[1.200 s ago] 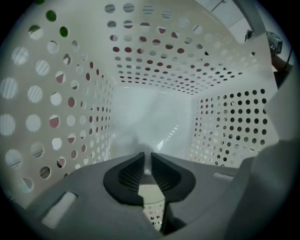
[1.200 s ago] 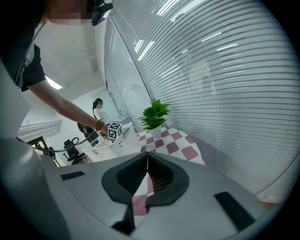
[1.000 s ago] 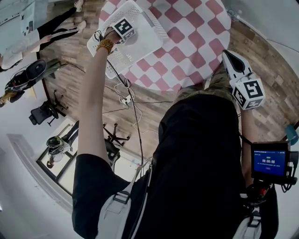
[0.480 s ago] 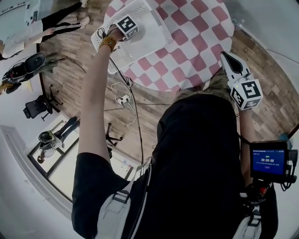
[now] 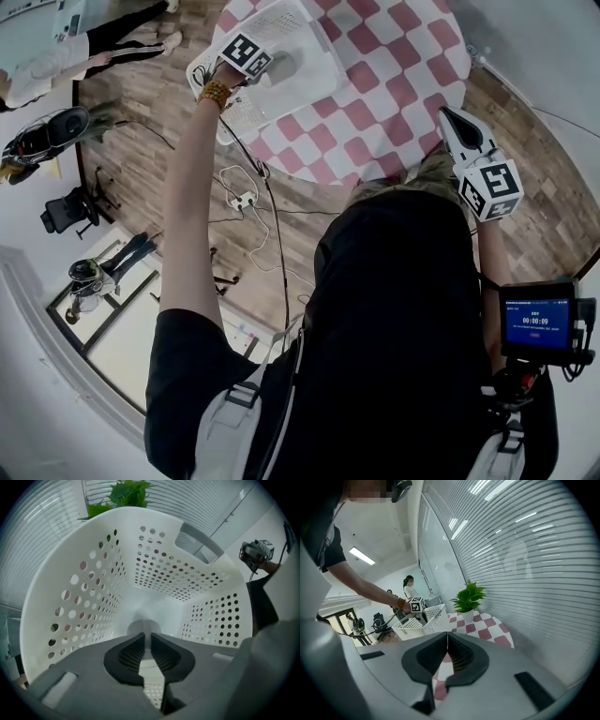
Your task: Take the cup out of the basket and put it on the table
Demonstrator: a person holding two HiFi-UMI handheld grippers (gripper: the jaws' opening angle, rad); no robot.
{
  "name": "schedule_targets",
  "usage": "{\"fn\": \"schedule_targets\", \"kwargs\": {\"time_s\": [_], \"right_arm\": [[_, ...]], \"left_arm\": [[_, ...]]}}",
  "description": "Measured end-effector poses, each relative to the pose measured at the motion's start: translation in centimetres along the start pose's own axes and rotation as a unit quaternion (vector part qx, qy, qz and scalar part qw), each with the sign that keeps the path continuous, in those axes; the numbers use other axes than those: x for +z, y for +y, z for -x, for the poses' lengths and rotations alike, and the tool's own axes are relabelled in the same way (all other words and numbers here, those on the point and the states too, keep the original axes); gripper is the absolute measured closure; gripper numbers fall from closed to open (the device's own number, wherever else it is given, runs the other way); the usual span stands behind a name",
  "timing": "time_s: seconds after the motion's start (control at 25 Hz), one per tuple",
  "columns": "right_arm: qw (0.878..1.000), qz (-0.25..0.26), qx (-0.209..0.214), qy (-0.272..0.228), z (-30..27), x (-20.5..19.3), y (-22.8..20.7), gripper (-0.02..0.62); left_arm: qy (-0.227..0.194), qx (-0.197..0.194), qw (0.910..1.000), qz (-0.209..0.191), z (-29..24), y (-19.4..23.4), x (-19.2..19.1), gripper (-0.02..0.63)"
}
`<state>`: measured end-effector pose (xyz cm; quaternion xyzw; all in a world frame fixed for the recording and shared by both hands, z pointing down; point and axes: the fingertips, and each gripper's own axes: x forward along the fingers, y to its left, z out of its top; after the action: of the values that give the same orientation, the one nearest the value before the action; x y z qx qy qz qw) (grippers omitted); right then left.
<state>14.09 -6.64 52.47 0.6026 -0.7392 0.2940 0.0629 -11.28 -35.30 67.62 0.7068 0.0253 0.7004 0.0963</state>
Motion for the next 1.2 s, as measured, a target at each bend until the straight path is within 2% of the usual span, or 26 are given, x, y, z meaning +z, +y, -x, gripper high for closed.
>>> {"fn": "schedule_targets", "kwargs": {"time_s": [0.44,0.92,1.2], "right_arm": [[1.000,0.015,0.021,0.007,-0.5,0.0,0.8,0.586],[0.998,0.049,0.048,0.013,-1.9,0.3,2.7,0.586],[0.995,0.080,0.066,0.014,-2.7,1.2,3.2,0.586]], "left_arm": [[-0.107,-0.019,0.9917,0.068,1.3,-1.7,0.3,0.561],[-0.168,0.010,0.9818,0.088,3.0,-1.7,-1.3,0.563],[-0.222,0.013,0.9695,0.102,5.0,-3.0,-0.4,0.563]]}}
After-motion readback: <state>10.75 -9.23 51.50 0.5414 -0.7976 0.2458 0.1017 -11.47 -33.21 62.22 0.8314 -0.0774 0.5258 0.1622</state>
